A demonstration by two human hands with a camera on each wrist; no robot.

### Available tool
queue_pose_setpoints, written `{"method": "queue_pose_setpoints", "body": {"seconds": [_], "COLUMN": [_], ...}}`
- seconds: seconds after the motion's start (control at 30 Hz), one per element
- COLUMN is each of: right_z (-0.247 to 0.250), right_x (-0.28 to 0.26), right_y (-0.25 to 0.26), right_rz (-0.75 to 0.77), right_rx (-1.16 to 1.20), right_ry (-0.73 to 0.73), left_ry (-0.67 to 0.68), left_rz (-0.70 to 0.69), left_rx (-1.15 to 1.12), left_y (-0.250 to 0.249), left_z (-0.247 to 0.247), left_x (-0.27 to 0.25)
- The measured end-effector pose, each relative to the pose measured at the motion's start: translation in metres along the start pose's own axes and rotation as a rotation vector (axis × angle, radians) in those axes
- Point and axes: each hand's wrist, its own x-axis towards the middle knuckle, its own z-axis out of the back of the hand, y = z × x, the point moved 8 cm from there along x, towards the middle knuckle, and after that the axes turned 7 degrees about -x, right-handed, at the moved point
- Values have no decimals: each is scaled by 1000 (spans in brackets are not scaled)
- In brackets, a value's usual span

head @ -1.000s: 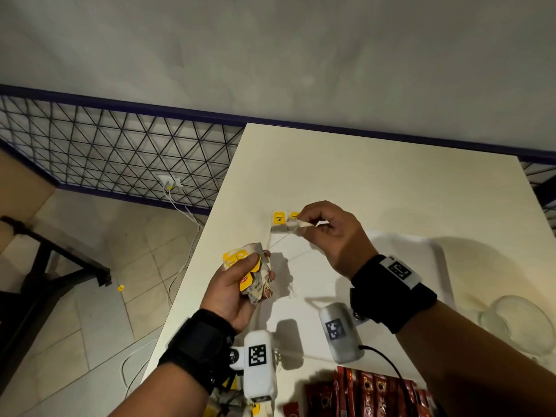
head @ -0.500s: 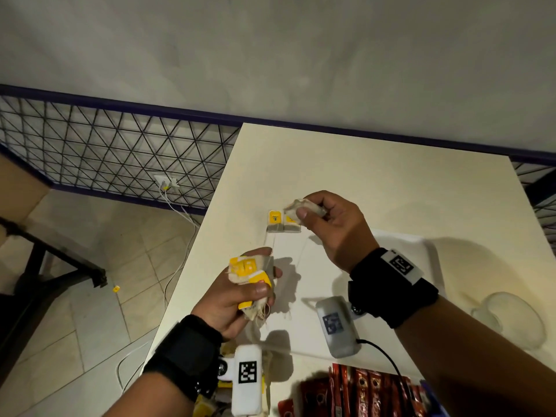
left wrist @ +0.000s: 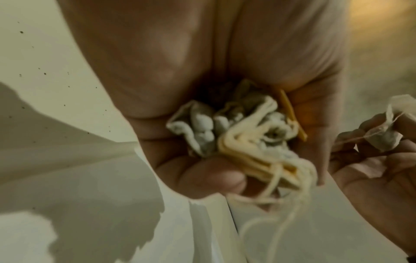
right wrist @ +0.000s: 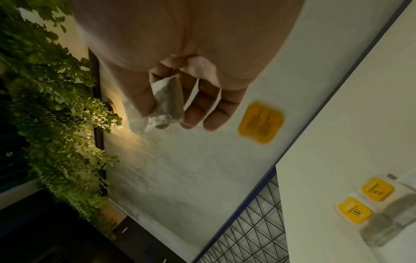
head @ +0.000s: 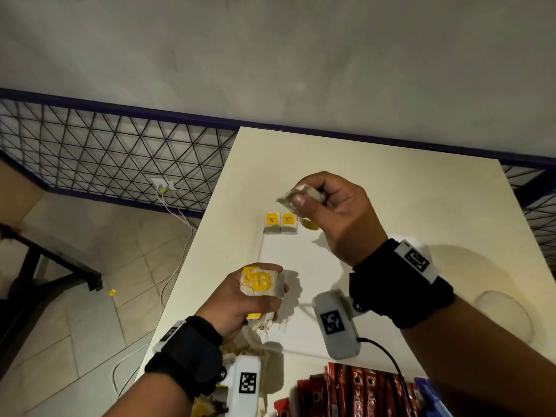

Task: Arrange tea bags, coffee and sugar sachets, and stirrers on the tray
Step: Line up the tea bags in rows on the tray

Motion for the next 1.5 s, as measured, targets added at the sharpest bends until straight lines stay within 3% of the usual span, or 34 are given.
{"method": "queue_pose_setpoints", "body": {"seconds": [0.13, 0.33, 0.6, 0.8, 0.9, 1.0, 1.1, 1.3, 1.5], "right_z": [-5, -17, -17, -12, -6, -5, -15, -24, -31], "right_x": [-3, -7, -7, -9, -9, -17, -27, -35, -42], "right_y": [-8, -10, 3, 8, 1, -25, -44, -44, -64], "right_rz": [-58, -96, -69, -59, -97, -251, -362, -341, -404], "right_rx": [78, 66, 61, 71, 29, -46, -33, 33, -89], "right_ry": [50, 92, 89, 85, 49, 14, 72, 92, 15], "left_ry": [-41, -4, 113, 78, 81, 91, 95, 112, -177], "left_rz": [-104, -279, -232, -198, -205, -254, -286, -259, -318], "left_rx": [12, 228, 557, 632, 599, 514, 451, 352, 159], "left_y": [-18, -69, -73, -74, -76, -86, -96, -91, -75], "left_z": [12, 17, -20, -27, -29, -32, -36, -42, -23], "left_x": [-9, -37, -25, -16, -23, -31, -31, -27, -17]}}
